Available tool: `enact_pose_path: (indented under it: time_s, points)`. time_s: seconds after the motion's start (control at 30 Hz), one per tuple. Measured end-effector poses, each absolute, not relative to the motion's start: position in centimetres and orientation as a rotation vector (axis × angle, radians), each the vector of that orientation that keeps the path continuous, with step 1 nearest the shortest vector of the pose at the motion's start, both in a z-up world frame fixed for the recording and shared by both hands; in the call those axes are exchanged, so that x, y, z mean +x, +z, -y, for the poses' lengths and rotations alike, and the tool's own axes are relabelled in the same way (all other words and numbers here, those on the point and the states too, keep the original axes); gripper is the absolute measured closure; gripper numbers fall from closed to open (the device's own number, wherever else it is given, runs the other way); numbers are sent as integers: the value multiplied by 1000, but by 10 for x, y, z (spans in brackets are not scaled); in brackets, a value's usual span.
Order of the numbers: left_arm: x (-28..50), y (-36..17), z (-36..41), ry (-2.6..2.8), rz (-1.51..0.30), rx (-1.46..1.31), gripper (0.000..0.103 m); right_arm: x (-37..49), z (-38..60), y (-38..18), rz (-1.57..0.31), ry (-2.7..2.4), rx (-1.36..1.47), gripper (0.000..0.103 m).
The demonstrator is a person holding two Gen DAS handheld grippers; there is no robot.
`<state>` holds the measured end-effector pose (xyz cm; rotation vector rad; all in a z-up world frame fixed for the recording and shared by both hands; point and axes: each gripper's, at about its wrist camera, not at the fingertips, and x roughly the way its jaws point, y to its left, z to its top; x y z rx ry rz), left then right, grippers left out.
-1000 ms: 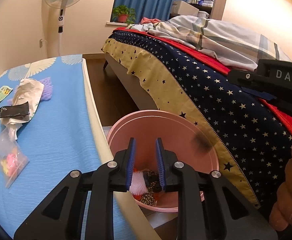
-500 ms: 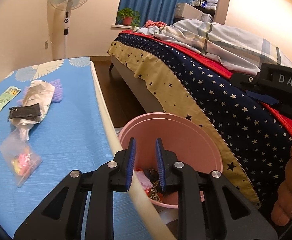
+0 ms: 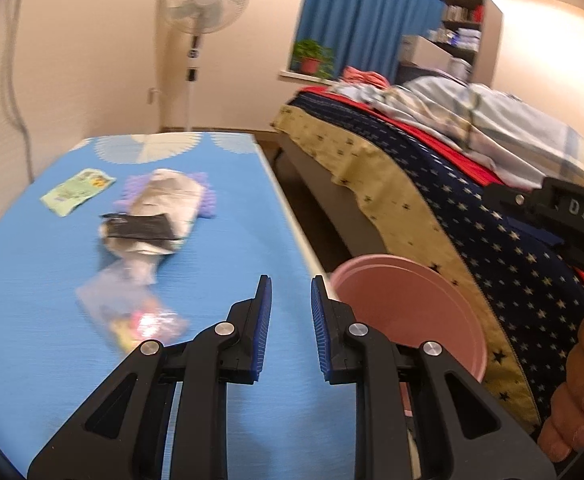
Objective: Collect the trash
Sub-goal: 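Move both open tools back over the trash on the mattress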
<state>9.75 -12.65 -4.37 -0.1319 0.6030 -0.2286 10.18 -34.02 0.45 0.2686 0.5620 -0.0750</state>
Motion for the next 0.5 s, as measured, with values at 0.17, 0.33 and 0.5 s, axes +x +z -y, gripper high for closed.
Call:
enact_pose_path:
  time_s: [0.17,0.33,0.5]
  points:
    - [103,-44,100,-146,-587,-163,82,112,318,-2,-558,-8,277,60]
    - [111,-45,73,-70,-575,-201,82,128,301,-13,-566,57,276,70]
    - [123,-45,41,1,-567,-258,82,150,284,-23,-589,112,276,76]
